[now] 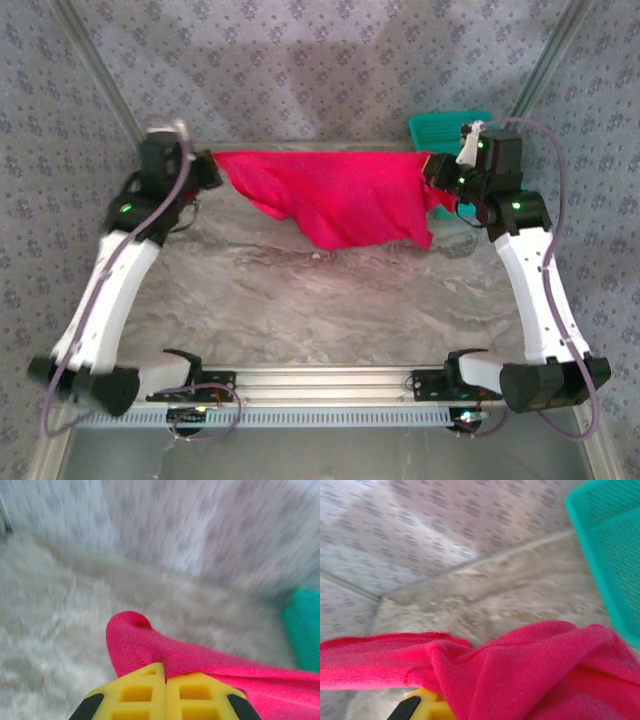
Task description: Fold the inside-out t-shirt
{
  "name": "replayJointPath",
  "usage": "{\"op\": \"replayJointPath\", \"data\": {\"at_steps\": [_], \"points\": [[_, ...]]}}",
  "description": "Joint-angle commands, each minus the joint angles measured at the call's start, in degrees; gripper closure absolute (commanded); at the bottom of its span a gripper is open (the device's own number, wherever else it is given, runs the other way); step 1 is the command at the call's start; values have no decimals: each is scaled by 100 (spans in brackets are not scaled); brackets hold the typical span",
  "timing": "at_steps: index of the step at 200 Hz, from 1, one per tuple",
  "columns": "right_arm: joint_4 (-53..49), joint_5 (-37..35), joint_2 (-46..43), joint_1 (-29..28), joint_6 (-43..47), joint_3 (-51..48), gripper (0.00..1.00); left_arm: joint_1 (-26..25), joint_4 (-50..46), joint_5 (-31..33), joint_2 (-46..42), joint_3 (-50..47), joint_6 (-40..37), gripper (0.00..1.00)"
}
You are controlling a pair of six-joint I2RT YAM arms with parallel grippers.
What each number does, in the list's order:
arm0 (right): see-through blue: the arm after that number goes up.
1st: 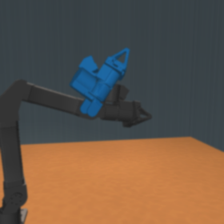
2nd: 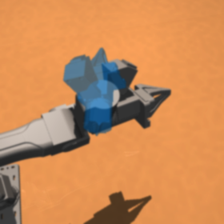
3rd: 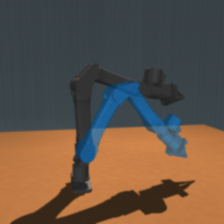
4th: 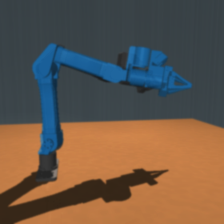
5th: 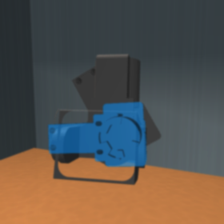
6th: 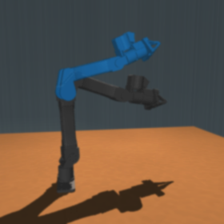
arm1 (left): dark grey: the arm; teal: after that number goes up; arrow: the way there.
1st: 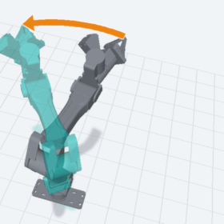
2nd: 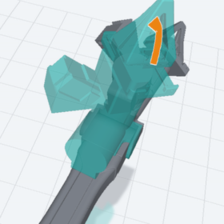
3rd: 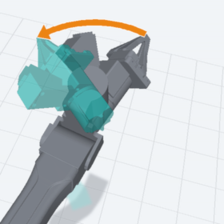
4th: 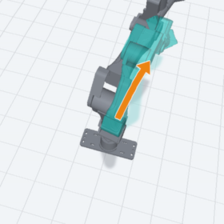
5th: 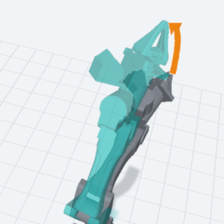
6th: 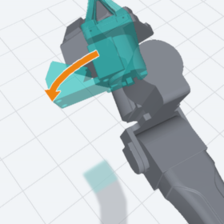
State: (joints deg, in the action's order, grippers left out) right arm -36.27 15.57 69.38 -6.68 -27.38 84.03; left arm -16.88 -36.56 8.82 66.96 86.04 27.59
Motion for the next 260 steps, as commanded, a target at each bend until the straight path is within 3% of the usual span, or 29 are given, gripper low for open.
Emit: {"op": "replayJointPath", "data": {"at_steps": [1,72,111,157,176,185,192,198,212,225,239,260], "points": [[-8,597,-425,85,-23,558,100,286,-18,59,-507,336,-181,100],[416,1375,-1419,85,-763,1062,100,370,-567,-45,-843,1867,-650,100],[576,1121,-1173,81,-807,577,100,370,-463,-10,-369,1692,-830,100],[1002,828,480,70,-608,-399,100,1002,-129,-783,1510,738,-828,100],[1045,715,1721,72,-612,-146,96,1210,183,-853,2768,790,-773,100],[946,708,2392,95,-621,276,90,1272,143,-761,3404,1113,-758,100],[742,736,2928,110,-568,741,88,1314,48,-710,3875,1479,-747,90],[462,697,3347,121,-535,1214,85,1336,-96,-688,4227,1840,-740,74],[-201,434,4112,130,-440,2182,79,1329,-576,-460,4782,2609,-731,64],[-543,172,4573,123,-419,2823,68,1328,-770,-334,4942,2970,-651,37],[-754,-35,4824,68,-377,3159,58,1314,-879,-333,4867,2955,-577,36],[-746,-359,4767,-35,-280,2936,53,1181,-718,-468,4364,2226,-447,35]]}}
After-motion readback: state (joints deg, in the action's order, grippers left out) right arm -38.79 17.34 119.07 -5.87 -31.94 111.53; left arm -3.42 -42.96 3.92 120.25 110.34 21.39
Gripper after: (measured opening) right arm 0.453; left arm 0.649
